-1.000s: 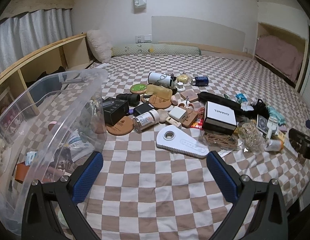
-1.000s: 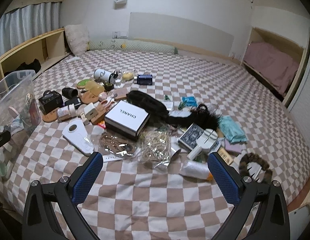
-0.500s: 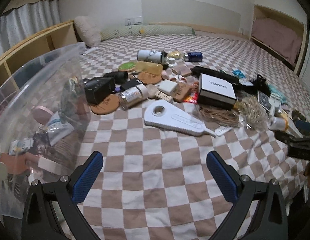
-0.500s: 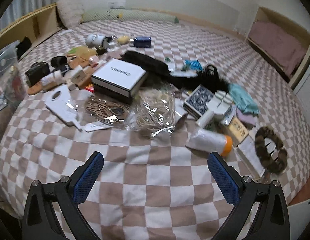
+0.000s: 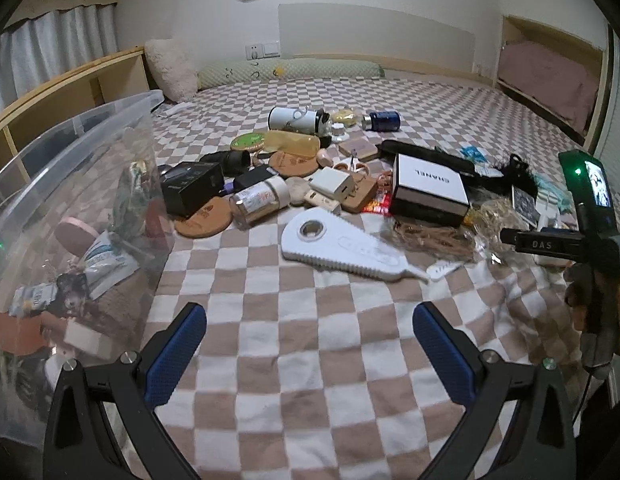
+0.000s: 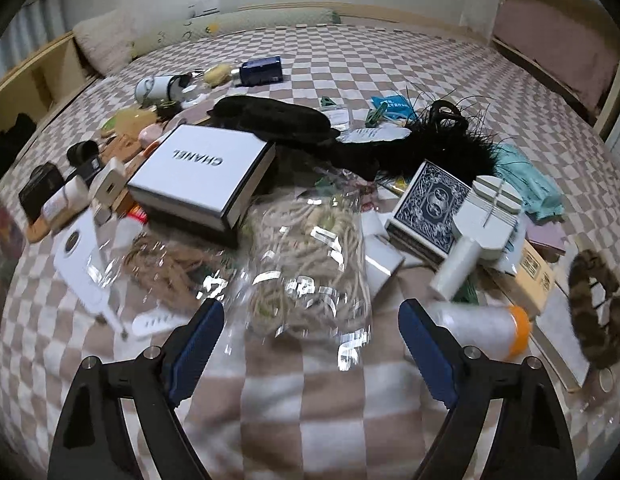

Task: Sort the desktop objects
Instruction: 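Reach the right gripper to the clear bag of cream cords and grasp it, then lift the cord bag with the right gripper while the left gripper grasps the white tape roll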

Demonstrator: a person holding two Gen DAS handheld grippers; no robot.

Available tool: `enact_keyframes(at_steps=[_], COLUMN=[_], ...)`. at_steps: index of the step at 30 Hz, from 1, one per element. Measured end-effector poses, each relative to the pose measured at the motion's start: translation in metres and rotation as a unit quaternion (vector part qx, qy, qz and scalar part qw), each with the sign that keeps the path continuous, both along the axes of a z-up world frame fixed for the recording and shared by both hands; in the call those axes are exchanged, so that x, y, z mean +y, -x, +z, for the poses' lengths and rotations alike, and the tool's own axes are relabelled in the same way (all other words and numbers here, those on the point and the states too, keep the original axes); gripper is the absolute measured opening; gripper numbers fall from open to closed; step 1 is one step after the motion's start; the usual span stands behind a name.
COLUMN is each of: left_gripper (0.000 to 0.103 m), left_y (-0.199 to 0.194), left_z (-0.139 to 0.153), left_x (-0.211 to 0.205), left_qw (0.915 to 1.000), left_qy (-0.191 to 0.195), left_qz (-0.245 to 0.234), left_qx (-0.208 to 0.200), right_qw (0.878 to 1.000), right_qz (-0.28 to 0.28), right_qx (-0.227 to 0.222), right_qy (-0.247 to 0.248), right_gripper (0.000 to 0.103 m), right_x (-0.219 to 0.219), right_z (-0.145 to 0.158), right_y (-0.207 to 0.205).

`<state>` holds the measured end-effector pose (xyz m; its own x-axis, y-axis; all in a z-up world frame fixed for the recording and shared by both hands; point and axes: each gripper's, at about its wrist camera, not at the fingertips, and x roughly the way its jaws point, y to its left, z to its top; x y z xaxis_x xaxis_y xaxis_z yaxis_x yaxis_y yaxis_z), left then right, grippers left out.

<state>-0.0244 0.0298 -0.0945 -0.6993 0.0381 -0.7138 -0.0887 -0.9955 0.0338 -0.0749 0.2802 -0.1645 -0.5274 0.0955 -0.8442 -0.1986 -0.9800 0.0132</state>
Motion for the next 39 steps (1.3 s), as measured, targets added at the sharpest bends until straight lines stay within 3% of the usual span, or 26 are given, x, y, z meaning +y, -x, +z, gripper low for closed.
enact_keyframes(at_steps=[8, 15, 17, 19, 29, 33, 39], left_gripper=[0.103, 0.103, 0.103, 0.103, 0.103, 0.102, 0.102], left_y=[0.04, 0.076, 0.079, 0.079, 0.064, 0.05, 0.024], left_z=[-0.024, -0.05, -0.055, -0.059, -0.058, -0.061, -0.067], left_x=[0.044, 0.081, 0.087, 0.091, 0.09, 0.089, 0.089], left_qw=[0.9978, 0.9948, 0.994, 0.993, 0.9866, 0.982, 0.9774], left_qy=[-0.017, -0.052, -0.057, -0.062, -0.092, -0.107, -0.11], left_qz=[-0.062, -0.086, -0.092, -0.098, -0.133, -0.151, -0.172], left_qx=[0.015, -0.013, -0.018, -0.022, -0.022, -0.037, -0.055], right_qw=[0.998, 0.997, 0.996, 0.995, 0.992, 0.984, 0.954], right_qz=[-0.027, -0.012, 0.002, 0.015, 0.036, 0.052, 0.071], right_qx=[-0.003, -0.019, -0.024, -0.029, -0.036, -0.047, -0.074], right_qy=[0.049, 0.079, 0.085, 0.092, 0.113, 0.162, 0.282], right_gripper=[0.089, 0.089, 0.073, 0.065, 0.046, 0.045, 0.045], right_x=[0.022, 0.027, 0.026, 0.024, 0.014, 0.005, -0.012], right_z=[-0.007, -0.021, -0.026, -0.029, -0.022, -0.017, -0.014], right_y=[0.014, 0.021, 0.023, 0.022, 0.01, -0.001, -0.018])
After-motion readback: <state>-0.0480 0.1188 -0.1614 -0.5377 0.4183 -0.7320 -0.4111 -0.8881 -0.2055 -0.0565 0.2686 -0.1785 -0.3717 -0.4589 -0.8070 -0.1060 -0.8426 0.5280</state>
